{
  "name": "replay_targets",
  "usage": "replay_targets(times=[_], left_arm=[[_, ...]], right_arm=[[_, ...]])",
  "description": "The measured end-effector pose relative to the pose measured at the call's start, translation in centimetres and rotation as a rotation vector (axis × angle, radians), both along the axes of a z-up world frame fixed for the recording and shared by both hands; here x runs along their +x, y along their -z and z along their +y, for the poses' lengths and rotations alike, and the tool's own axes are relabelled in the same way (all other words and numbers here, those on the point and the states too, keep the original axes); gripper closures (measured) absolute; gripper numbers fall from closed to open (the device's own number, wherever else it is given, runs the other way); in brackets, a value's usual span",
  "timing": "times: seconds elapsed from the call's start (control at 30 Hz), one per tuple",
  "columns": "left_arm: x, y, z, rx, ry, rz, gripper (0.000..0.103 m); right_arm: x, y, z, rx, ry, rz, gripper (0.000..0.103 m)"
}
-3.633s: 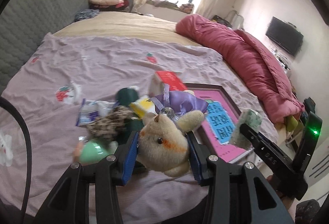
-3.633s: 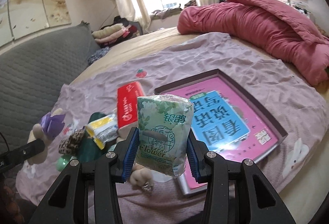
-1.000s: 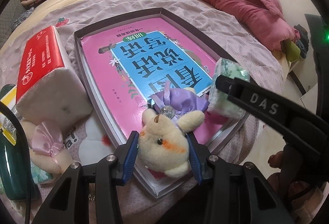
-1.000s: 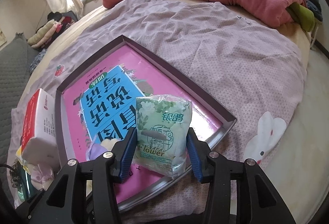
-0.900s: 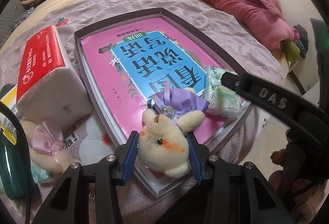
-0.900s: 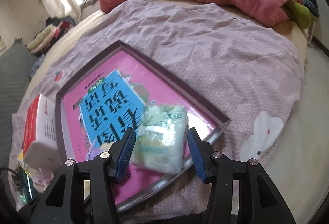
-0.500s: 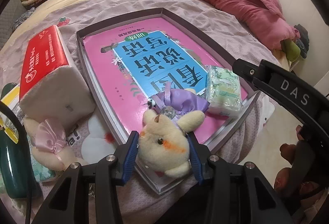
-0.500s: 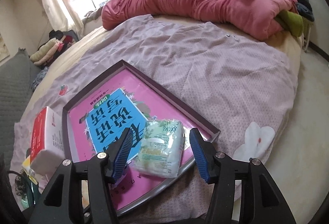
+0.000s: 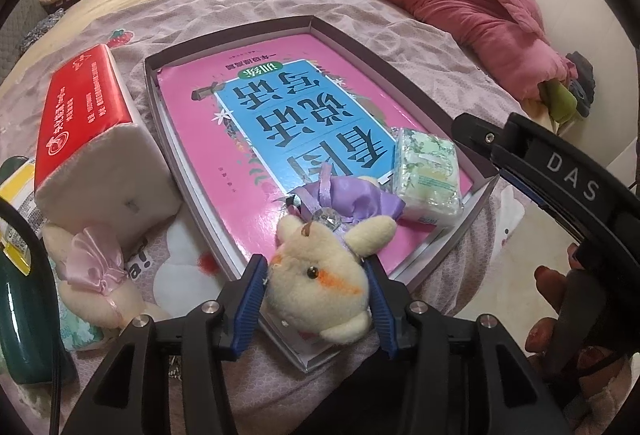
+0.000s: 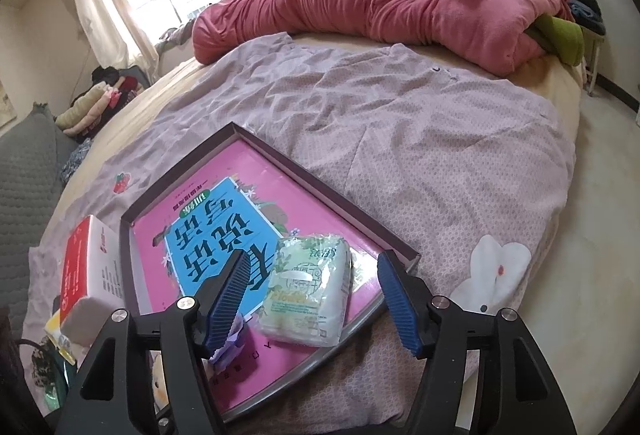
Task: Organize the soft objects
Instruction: 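Lower the tissue packet onto the tray and open the right tool while the left tool lowers the bear, then withdraw both open tools from the tray back toward the pile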
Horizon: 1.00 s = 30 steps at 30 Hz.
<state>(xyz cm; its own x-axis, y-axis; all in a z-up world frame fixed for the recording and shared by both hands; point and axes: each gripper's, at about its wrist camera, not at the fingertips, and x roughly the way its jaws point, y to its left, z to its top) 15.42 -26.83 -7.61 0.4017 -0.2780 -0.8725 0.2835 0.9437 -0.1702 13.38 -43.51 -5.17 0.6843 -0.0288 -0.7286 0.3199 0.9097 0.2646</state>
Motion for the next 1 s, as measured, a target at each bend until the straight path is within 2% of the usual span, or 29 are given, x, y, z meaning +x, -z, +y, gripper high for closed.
replay_targets(times=[0.1, 0.17, 0.3, 0.5, 0.67, 0.8, 1.0], left_arm=[[-0.1, -0.2, 0.0, -0.015, 0.006, -0.005, 0.042], [-0.3, -0.5, -0.1, -0.01, 0.013, -0.02, 0.04], [-0.3, -0.8, 0.1, -0.006, 0.009, -0.035, 0.04], [-0.7, -1.6, 0.7, -0.018, 0.0, -0.063, 0.04], [-1.7, -3.4, 2.2, -0.041, -0.035, -0.11, 0.039], [-2.7, -5.3, 3.6, -0.029, -0.076, -0.159, 0.039], [-4.2, -7.3, 6.4, -0.014, -0.135, -0.201, 0.039]], right_arm=[[-0.1, -0.1, -0.1, 0.001, 0.006, -0.006, 0.035], [-0.2, -0.2, -0.3, 0.003, 0.015, -0.012, 0.035], [-0.6, -0.6, -0.7, 0.004, 0.034, -0.043, 0.032], [-0.4, -0.4, -0.8, 0.01, 0.035, -0.038, 0.031], [-0.4, -0.4, -0.7, 0.003, 0.028, -0.033, 0.03], [-0.4, -0.6, -0.2, -0.02, 0.016, -0.04, 0.03], [-0.9, -1.8, 1.2, -0.088, -0.018, -0.092, 0.03]])
